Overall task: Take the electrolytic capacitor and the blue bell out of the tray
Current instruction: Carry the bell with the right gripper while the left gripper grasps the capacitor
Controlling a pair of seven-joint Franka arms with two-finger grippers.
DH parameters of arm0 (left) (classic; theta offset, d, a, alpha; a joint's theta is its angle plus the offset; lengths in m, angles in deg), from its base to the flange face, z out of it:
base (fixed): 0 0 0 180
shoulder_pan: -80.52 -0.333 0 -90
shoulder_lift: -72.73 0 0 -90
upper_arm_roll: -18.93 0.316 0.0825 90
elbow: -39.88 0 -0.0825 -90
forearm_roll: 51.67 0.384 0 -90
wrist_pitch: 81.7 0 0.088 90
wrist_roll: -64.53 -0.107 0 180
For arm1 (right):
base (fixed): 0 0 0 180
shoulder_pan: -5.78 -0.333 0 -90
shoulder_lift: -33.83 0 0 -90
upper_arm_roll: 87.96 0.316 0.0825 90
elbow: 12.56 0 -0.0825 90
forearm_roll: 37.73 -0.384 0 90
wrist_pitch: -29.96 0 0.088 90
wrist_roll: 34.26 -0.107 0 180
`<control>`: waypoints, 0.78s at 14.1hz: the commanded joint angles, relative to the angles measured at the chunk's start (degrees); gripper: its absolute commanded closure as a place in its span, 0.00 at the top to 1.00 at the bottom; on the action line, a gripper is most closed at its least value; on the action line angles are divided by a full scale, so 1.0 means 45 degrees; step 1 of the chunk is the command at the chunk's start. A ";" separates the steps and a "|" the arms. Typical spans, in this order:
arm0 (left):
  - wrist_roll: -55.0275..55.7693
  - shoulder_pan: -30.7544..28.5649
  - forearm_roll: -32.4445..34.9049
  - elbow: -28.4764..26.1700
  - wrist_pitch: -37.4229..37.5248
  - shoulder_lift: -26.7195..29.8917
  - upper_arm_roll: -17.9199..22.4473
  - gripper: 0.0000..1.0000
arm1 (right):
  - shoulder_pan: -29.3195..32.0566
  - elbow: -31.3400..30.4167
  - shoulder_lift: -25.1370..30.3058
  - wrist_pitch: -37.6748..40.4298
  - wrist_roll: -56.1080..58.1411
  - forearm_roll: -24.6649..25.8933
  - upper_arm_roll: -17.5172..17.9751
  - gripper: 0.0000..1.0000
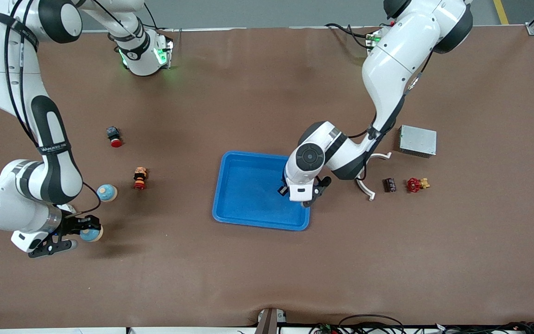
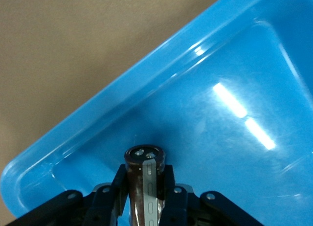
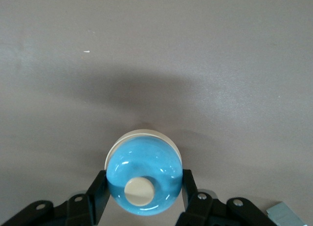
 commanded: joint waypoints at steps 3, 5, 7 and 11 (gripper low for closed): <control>0.0042 -0.0171 0.0396 -0.0055 0.0788 0.0923 0.0102 0.00 | 0.0326 -0.0114 -0.0090 -0.0158 0.0332 -0.0243 0.0249 0.00; -0.1048 -0.0385 0.0358 -0.0093 0.1979 0.1391 0.0083 0.00 | 0.0346 -0.0114 -0.0187 -0.0158 0.0332 -0.0243 0.0229 0.00; -0.1656 -0.0814 0.0241 -0.0172 0.2860 0.1860 -0.0073 0.00 | 0.0366 -0.0114 -0.0246 -0.0216 0.0352 -0.0243 0.0229 0.00; -0.4890 -0.3539 0.0066 -0.3228 0.3196 0.4648 -0.1610 0.00 | 0.0424 -0.0114 -0.0422 -0.0392 0.0352 -0.0204 0.0229 0.00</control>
